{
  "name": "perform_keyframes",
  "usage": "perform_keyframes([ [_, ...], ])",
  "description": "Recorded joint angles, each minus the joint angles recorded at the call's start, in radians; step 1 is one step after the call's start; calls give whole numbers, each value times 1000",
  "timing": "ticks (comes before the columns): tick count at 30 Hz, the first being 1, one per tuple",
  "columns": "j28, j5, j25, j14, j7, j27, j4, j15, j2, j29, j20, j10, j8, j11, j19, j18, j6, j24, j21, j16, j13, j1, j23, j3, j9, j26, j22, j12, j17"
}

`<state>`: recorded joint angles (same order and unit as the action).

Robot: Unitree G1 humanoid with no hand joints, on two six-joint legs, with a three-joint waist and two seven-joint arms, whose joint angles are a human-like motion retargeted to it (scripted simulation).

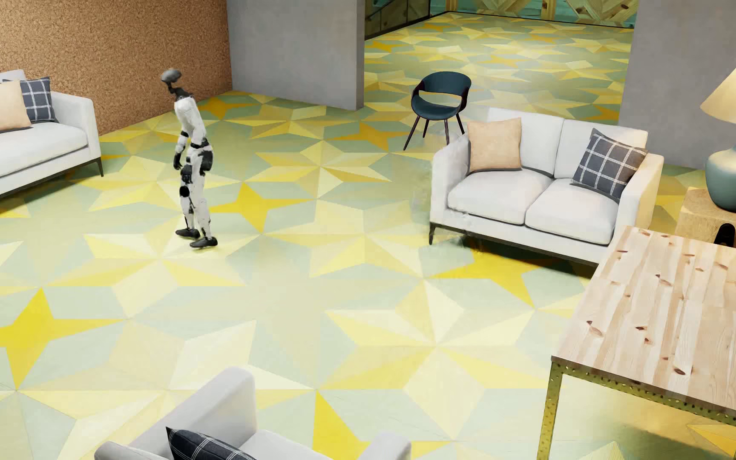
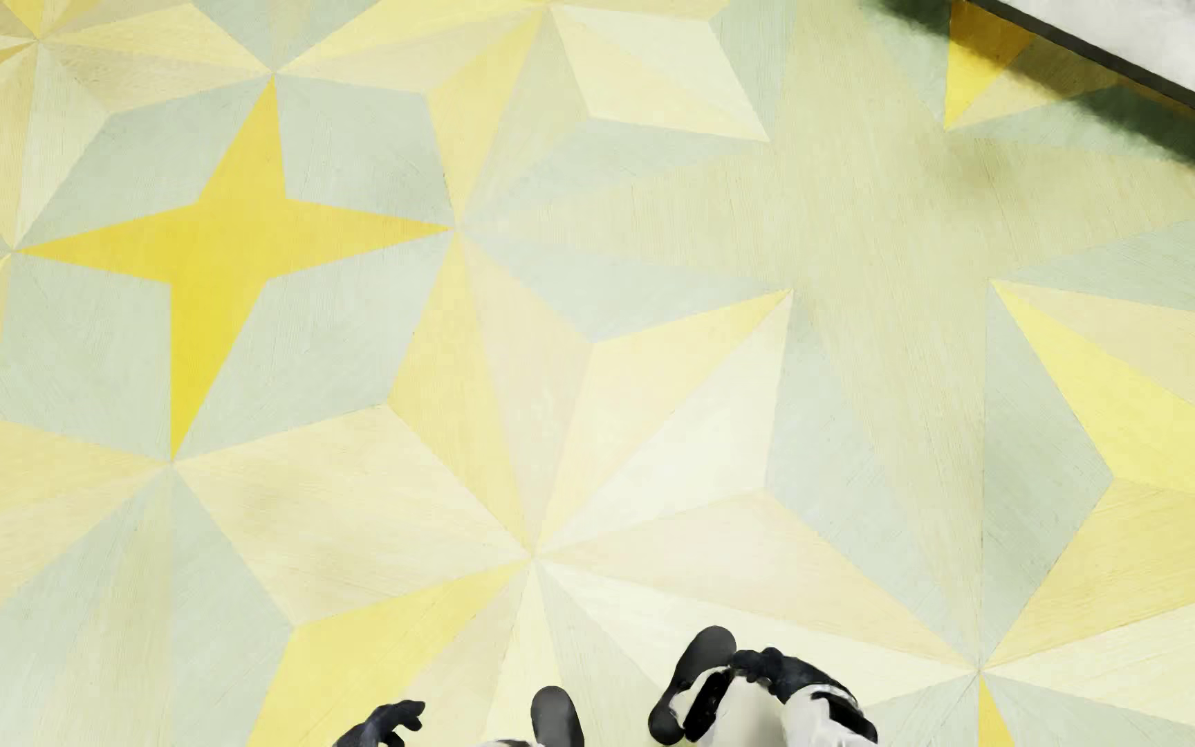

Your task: Go to the desk

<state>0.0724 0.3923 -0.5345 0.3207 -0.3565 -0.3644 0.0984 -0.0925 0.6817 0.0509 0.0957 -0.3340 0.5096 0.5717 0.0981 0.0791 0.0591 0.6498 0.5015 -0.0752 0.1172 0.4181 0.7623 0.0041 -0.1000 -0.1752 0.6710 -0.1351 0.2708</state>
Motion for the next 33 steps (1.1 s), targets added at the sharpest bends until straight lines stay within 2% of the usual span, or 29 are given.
perform_keyframes([
  [3, -6, 44, -10, 26, 15, -4, -2, 10, 16, -16, -13, -54, -39, 145, -39, 11, 3, -2, -20, 11, -48, -33, -3, -2, 3, -16, 3, -1, 0],
  [5, -5, 46, 1, 41, 21, -8, -9, 44, 46, -11, -34, -86, -121, 240, -86, 13, 3, -6, -48, 22, -76, -57, 2, -5, 7, -25, 6, -15, -6],
  [7, -6, -35, 9, 46, 18, -6, -24, 69, 92, 7, -56, -101, -336, 321, -146, 4, 1, -3, -65, 31, -92, -92, 8, -9, 10, -34, 18, -35, -7],
  [9, -17, -184, -7, 62, 13, -12, -44, 25, 70, -11, -69, -115, -601, 324, -203, -11, 2, 5, -56, 32, -101, -118, 19, -6, 16, -46, 47, -53, 2],
  [10, -19, -238, -9, 70, 18, -12, -57, -17, 21, -25, -71, -119, -692, 281, -239, -18, 3, 13, -52, 25, -107, -127, 27, -3, 21, -47, 69, -63, 2],
  [11, -23, -248, -5, 83, 25, -11, -69, -89, -36, -32, -72, -128, -701, 225, -235, -26, 5, 23, -57, 17, -120, -130, 33, 2, 26, -52, 90, -64, 1],
  [12, -29, -239, -2, 96, 34, -12, -84, -148, -93, -35, -75, -141, -656, 153, -201, -37, 4, 28, -62, 6, -132, -132, 41, 7, 31, -55, 107, -63, -4],
  [13, -31, -246, -3, 109, 48, -13, -110, -164, -137, -36, -87, -171, -620, 93, -187, -50, -2, 30, -61, -5, -137, -123, 54, 10, 33, -61, 113, -62, -12],
  [15, -29, -280, -25, 114, 74, -14, -168, -160, -170, -53, -126, -305, -605, 51, -199, -83, -28, 18, -36, 4, -119, -66, 91, 23, 36, -67, 93, -66, -4],
  [17, -13, -303, -60, 91, 89, -17, -219, -143, -193, -85, -175, -407, -614, 9, -219, -155, -50, -17, 19, 40, -60, -31, 140, 37, 39, -47, 52, -101, 29],
  [18, -9, -308, -68, 87, 80, -24, -254, -129, -206, -85, -200, -434, -625, -19, -222, -158, -56, -33, 38, 57, -27, -31, 162, 41, 42, -41, 41, -113, 43],
  [19, 1, -310, -70, 75, 56, -33, -297, -111, -221, -84, -210, -446, -637, -52, -226, -141, -61, -25, 43, 64, -3, -46, 168, 43, 46, -57, 36, -107, 56],
  [21, -16, -309, -60, 37, -21, -21, -404, -72, -246, -66, -215, -437, -658, -115, -239, -109, -66, 19, 35, 44, 29, -103, 142, 42, 60, -74, 45, -105, 80],
  [22, -34, -305, -43, 31, -80, -8, -466, -56, -257, -47, -211, -415, -662, -143, -248, -72, -69, 50, 18, 26, 33, -140, 113, 37, 69, -82, 52, -97, 92],
  [23, -54, -297, -22, 15, -174, 10, -535, -43, -266, -22, -212, -379, -657, -167, -259, -22, -75, 72, -10, 13, 27, -189, 76, 30, 78, -80, 58, -84, 104],
  [25, -66, -264, 15, -71, -460, 34, -643, -29, -279, 36, -245, -253, -626, -191, -285, 67, -90, 68, -86, 11, -22, -321, -6, 9, 96, -68, 56, -53, 127],
  [26, -58, -238, 32, -137, -592, 43, -656, -23, -287, 67, -248, -186, -604, -198, -300, -72, -96, 64, -134, 16, -59, -378, -42, -1, 102, -56, 47, -35, 133],
  [27, -51, -210, 56, -81, -593, 44, -643, -23, -292, 93, -226, -172, -581, -187, -318, -163, -101, 76, -192, 15, -106, -383, -65, 0, 104, -40, 37, -17, 132],
  [28, -46, -169, 81, -33, -551, 34, -619, -17, -297, 113, -188, -186, -560, -169, -336, -206, -103, 91, -253, 20, -154, -361, -74, 4, 103, -22, 22, 0, 129],
  [30, -53, -46, 126, 39, -448, 1, -543, 43, -293, 143, -115, -262, -491, -113, -346, -148, -92, 106, -370, 25, -240, -283, -35, 12, 92, 43, -17, 10, 100],
  [31, -58, 27, 132, 62, -411, -30, -479, 105, -279, 136, -88, -262, -467, -75, -347, -125, -85, 99, -387, 35, -261, -263, -2, 16, 86, 73, -41, 5, 76],
  [32, -59, 102, 113, 79, -376, -49, -404, 178, -258, 93, -69, -247, -454, -21, -344, -96, -77, 90, -366, 45, -285, -255, 37, 19, 78, 98, -70, -8, 66],
  [33, -57, 190, 70, 93, -341, -49, -333, 254, -235, 23, -60, -233, -403, 44, -308, -66, -66, 74, -311, 50, -307, -253, 74, 20, 68, 117, -97, -22, 63],
])
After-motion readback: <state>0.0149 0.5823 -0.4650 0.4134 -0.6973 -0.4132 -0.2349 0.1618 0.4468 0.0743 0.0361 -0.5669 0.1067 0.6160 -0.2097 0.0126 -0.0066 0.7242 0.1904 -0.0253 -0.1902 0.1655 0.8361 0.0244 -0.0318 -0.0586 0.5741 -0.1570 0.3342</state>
